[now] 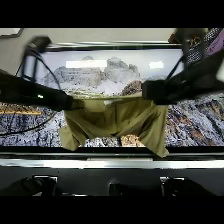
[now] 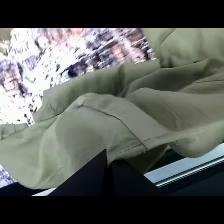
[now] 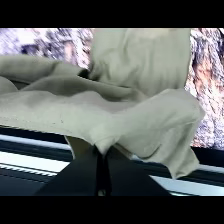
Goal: Fold the clothes and pants, and hang the long-sleeved shirts on hangers.
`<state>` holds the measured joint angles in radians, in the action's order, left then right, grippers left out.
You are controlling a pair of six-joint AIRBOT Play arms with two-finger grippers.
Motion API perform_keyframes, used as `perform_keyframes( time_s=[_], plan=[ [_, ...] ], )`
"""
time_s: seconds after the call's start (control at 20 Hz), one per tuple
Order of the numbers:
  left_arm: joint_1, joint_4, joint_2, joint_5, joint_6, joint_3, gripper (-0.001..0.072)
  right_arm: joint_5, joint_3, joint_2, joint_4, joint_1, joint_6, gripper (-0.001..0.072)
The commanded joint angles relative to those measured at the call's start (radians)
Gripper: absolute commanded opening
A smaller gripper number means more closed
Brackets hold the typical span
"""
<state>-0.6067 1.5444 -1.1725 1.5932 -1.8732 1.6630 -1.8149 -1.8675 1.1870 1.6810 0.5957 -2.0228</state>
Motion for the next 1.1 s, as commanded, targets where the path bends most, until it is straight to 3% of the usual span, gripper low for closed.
perform_keyframes(
  time_s=[0.0, 0.35, 0.75, 0.8, 0.85, 0.9, 1.0, 1.05],
  plan=[
    [0.001, -0.001, -0.029, -0.135, -0.082, -0.177, 0.0019, 0.129, 0.24, -0.023, -0.003, 0.002, 0.011, 0.0029],
    [0.0, -0.035, -0.065, -0.322, -0.136, -0.394, 0.0018, 0.445, 0.664, -0.105, -0.073, 0.002, -0.167, 0.0029],
    [0.001, -0.034, -0.094, -0.354, -0.151, -0.394, 0.0023, 0.465, 0.71, -0.106, -0.071, 0.002, -0.242, 0.0029],
    [0.001, -0.034, -0.093, -0.354, -0.151, -0.394, 0.0092, 0.474, 0.71, -0.106, -0.072, 0.002, -0.242, 0.0029],
    [0.002, -0.037, -0.091, -0.349, -0.152, -0.389, 0.0309, 0.481, 0.71, -0.106, -0.081, 0.002, -0.241, 0.0029],
    [0.007, -0.039, -0.089, -0.342, -0.168, -0.383, 0.043, 0.484, 0.71, -0.105, -0.101, 0.002, -0.237, 0.0029],
    [0.041, -0.052, -0.083, -0.301, -0.166, -0.362, 0.0482, 0.483, 0.71, -0.105, -0.121, 0.002, -0.236, 0.003],
    [0.074, -0.048, -0.069, -0.274, -0.148, -0.359, 0.0576, 0.482, 0.71, -0.106, -0.121, 0.002, -0.234, 0.003]
  ],
)
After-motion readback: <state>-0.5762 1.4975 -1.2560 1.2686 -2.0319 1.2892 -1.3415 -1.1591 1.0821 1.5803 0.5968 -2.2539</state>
